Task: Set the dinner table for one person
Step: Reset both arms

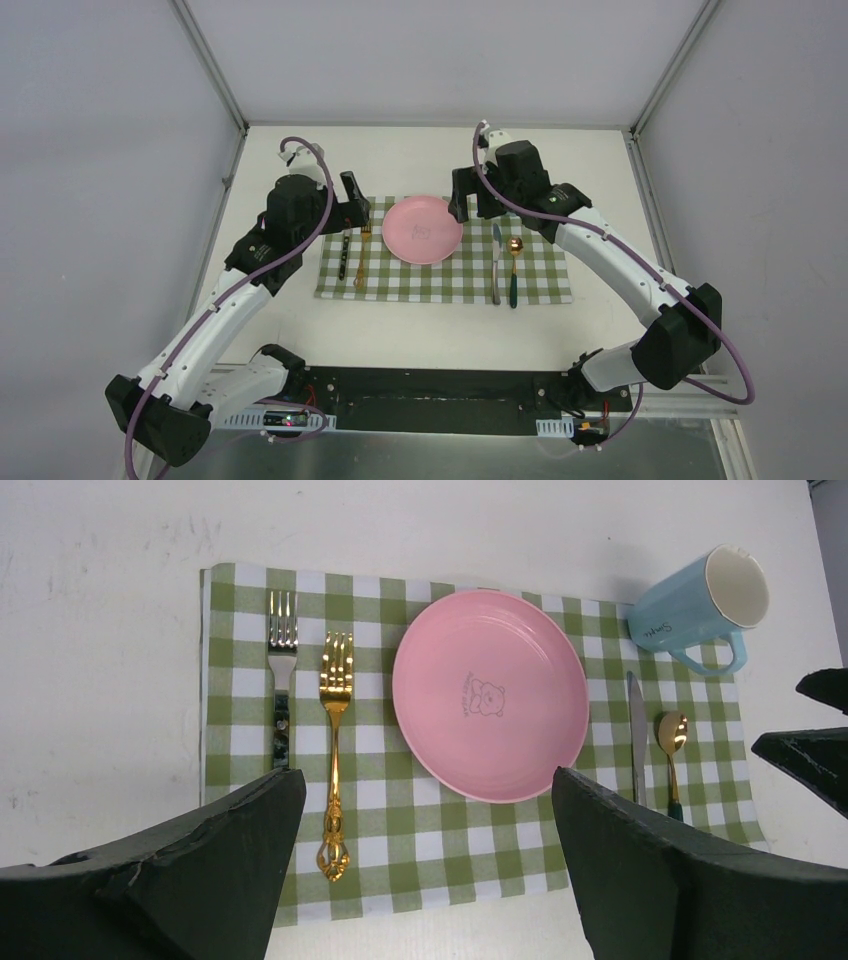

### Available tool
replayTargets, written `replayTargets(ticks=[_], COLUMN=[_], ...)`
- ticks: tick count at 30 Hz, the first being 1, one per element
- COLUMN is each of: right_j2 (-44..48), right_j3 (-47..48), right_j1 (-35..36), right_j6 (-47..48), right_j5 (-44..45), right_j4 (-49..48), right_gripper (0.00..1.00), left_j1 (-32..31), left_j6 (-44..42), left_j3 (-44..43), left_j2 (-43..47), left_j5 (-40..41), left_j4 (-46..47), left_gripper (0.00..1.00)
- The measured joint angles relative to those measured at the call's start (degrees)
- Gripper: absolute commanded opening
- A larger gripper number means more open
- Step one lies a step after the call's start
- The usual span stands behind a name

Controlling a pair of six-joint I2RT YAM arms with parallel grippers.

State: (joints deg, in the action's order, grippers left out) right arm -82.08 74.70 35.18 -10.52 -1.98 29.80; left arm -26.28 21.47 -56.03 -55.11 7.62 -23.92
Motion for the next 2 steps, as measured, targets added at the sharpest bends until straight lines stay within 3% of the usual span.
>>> replayTargets(ticks=[2], right_j2=[0.0], right_j3=[0.0], right_j1=[0.0], right_j6=[0.09], right_j5=[0.07], right_j4=[0.09], right_gripper=[1.0], left_j1=[0.0], left_j6=[-0.02], left_j3=[0.0], left_j2=[0.0], left_j5=[0.0], left_j4=[0.0], left_gripper=[0.98])
